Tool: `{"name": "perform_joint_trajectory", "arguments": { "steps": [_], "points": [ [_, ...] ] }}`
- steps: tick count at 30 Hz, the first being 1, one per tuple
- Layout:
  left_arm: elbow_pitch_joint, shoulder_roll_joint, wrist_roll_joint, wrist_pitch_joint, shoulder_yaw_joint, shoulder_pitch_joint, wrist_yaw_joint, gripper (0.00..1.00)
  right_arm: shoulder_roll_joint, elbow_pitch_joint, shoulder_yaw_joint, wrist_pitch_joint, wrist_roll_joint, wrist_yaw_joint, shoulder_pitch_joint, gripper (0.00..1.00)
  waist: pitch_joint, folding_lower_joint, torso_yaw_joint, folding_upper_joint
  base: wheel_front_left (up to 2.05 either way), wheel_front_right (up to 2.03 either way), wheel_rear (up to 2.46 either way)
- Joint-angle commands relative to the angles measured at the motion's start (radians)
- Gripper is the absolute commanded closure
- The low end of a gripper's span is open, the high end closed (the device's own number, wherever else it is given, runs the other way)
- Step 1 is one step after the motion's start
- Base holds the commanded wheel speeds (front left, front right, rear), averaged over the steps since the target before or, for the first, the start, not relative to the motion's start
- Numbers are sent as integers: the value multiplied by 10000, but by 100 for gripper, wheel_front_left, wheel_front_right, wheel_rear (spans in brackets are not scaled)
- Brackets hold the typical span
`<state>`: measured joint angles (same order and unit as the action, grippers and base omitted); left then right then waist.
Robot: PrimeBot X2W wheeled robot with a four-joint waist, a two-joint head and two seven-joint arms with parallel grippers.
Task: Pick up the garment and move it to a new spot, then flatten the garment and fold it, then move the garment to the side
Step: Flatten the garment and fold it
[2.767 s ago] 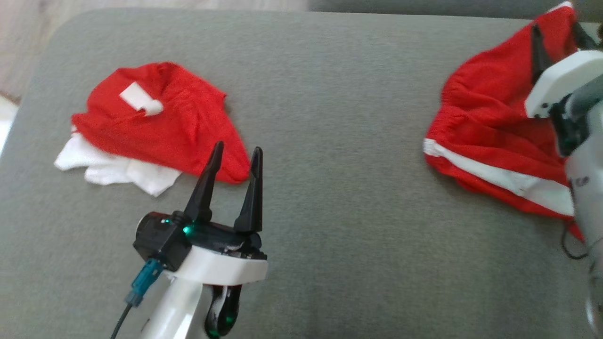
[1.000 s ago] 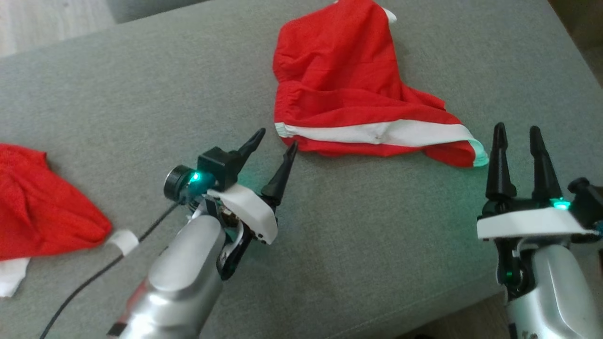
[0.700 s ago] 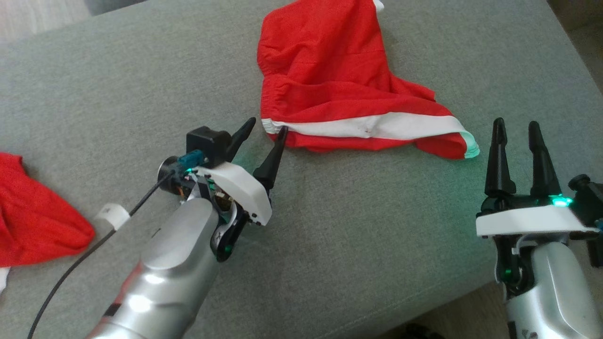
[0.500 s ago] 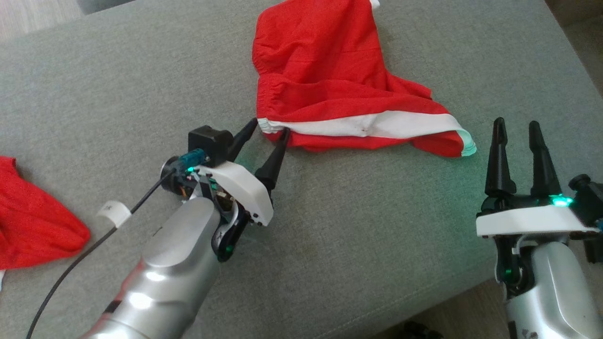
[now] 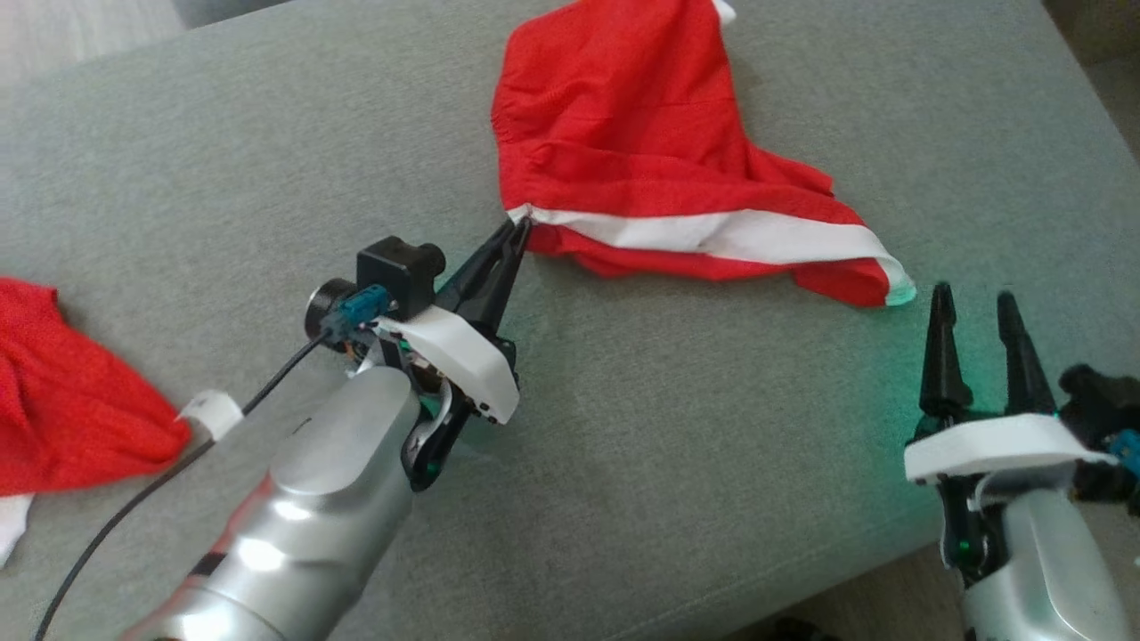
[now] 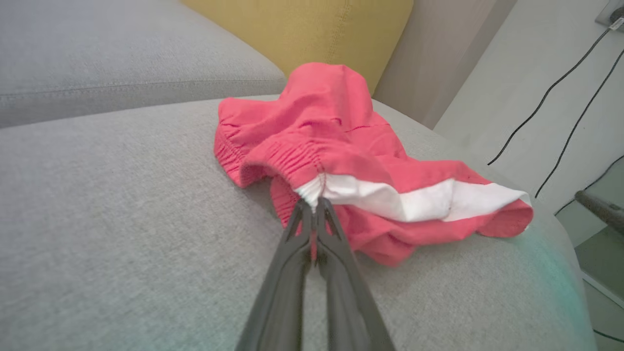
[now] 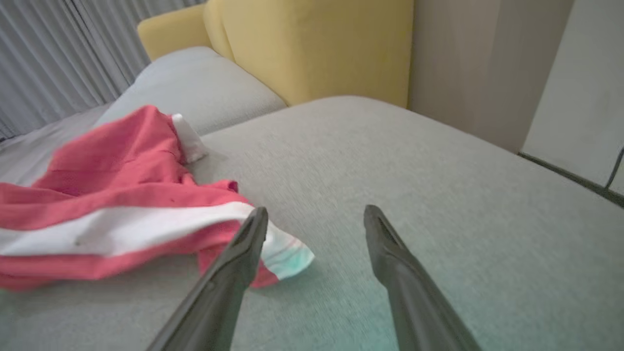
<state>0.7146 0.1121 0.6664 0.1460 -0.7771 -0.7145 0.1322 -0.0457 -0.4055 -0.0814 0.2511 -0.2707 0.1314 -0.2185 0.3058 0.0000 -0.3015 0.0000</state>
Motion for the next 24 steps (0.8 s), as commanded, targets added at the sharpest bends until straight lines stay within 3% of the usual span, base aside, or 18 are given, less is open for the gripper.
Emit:
{"name": "perform_joint_trajectory", "arguments": {
  "steps": [1,13,24],
  "points": [
    [-186,191,-128,189,191,-486,-16,100,-45,58,98,106,9,-7,-383,0,7,0,85,0,0,0,0],
    [-98,91,-501,617,-161,-415,-224,100,-45,-1728,30,68,-115,-7,-1148,0,-32,0,374,0,0,0,0],
    [-67,-37,-462,706,-301,-455,-229,100,-45,-2945,653,-22,-1298,-7,-1764,0,13,0,527,0,0,0,0]
  ]
}}
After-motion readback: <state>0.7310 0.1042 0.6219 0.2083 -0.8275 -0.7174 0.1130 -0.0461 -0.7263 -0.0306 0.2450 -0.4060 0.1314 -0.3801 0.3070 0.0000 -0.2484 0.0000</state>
